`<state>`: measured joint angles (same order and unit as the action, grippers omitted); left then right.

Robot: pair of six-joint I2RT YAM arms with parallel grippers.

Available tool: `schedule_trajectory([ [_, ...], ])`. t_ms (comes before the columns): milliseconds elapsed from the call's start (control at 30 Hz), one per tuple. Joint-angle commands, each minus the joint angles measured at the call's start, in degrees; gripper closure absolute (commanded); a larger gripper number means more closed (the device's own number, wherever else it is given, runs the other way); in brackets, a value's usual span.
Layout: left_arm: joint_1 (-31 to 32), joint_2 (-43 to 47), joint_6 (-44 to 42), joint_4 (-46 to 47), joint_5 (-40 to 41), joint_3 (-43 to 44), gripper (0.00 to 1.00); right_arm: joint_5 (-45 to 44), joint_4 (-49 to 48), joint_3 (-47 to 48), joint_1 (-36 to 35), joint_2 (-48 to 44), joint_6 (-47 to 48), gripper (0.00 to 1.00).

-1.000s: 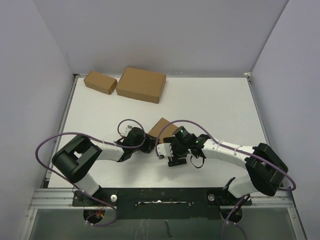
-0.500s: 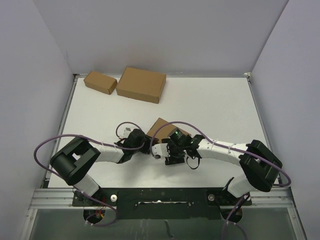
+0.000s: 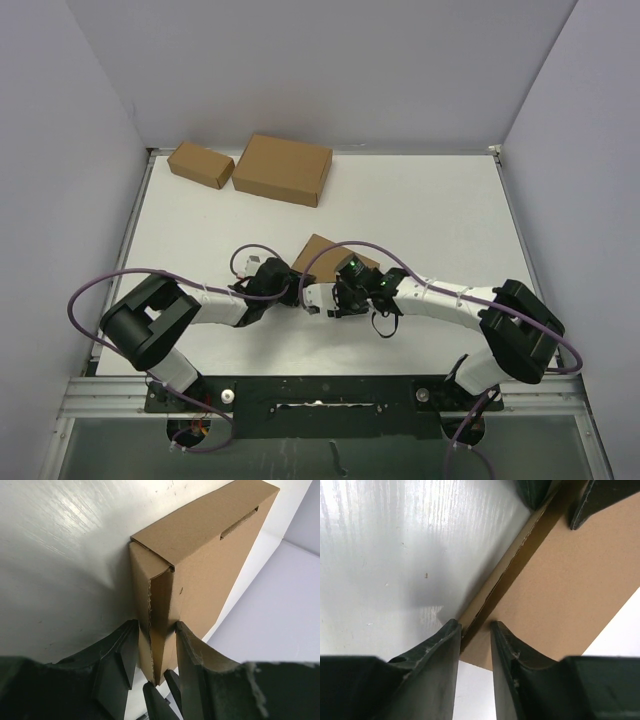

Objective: Fold the paper box

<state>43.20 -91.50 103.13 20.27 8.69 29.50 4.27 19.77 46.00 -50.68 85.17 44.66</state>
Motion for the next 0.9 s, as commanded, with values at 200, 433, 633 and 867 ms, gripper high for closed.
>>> schedule_trajectory([
  [200,0.5,2.8,-3.8,-5.2,1.1,-0.9,0.61,2.0,0.0,2.8,2.7,0.1,-2.2,0.83],
  [433,0.3,6.8,-8.4,-5.9,2.3,-1.0,0.45,10.0,2.6,4.2,6.3,-0.7,-4.1,0.79],
  [633,0.2,11.9,-15.2,-9.5,3.0,-0.2,0.33,20.8,4.7,5.0,11.0,-4.5,-5.9,0.6],
  [867,0.2,20.0,-26.5,-9.0,2.6,-3.4,0.31,38.2,5.4,8.6,22.1,-5.7,-11.5,0.44],
])
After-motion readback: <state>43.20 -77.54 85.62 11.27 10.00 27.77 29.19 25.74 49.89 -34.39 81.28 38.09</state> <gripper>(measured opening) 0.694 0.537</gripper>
